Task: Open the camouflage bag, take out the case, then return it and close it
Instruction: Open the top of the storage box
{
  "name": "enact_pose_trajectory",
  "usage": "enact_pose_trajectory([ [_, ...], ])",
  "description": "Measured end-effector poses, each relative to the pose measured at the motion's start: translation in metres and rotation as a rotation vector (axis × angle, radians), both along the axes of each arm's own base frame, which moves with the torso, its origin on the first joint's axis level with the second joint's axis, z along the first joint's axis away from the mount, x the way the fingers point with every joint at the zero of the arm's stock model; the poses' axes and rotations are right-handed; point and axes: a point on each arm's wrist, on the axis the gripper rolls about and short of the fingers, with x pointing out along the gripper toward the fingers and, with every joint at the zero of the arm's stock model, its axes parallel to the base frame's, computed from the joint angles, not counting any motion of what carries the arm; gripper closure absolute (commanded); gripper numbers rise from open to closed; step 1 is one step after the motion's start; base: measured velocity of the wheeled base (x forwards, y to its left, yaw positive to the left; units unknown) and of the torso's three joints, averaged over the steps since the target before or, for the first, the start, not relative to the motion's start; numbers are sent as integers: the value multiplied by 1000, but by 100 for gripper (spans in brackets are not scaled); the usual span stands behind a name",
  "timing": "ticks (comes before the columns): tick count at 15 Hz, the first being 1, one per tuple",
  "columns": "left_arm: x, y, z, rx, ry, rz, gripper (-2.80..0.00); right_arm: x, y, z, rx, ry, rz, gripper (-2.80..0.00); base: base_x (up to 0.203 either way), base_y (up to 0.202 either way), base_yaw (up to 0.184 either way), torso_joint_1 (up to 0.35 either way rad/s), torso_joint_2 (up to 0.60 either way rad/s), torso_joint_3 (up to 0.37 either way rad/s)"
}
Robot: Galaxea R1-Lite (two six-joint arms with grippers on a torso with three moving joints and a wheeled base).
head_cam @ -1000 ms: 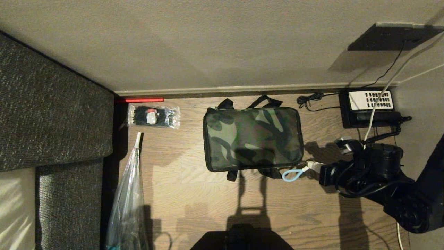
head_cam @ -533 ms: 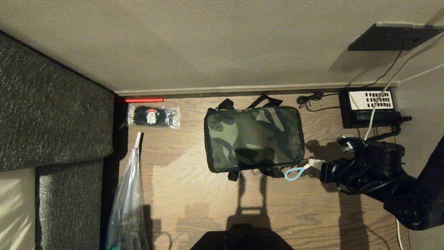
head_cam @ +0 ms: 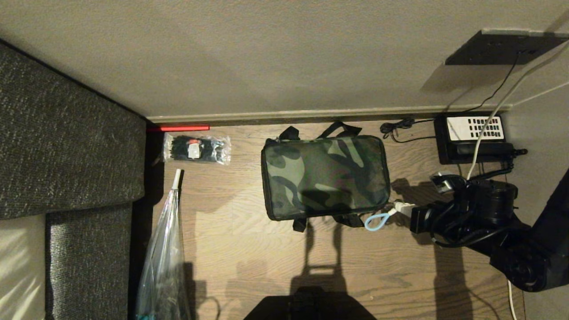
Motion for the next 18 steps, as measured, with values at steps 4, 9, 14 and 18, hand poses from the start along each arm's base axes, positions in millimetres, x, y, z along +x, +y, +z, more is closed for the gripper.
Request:
enact_pose_trajectory([
  [4,0,0,0,0,0,0,0,12,0,-3,-46,-27,12,0,0,0,0,0,0,0],
  [9,0,0,0,0,0,0,0,30,-7,1,-48,-80,-9,0,0,0,0,0,0,0],
  [14,0,0,0,0,0,0,0,33,-7,2,-56,-88,-10,0,0,0,0,0,0,0],
  [18,0,0,0,0,0,0,0,17,11,-3,-45,-36,48,0,0,0,0,0,0,0],
])
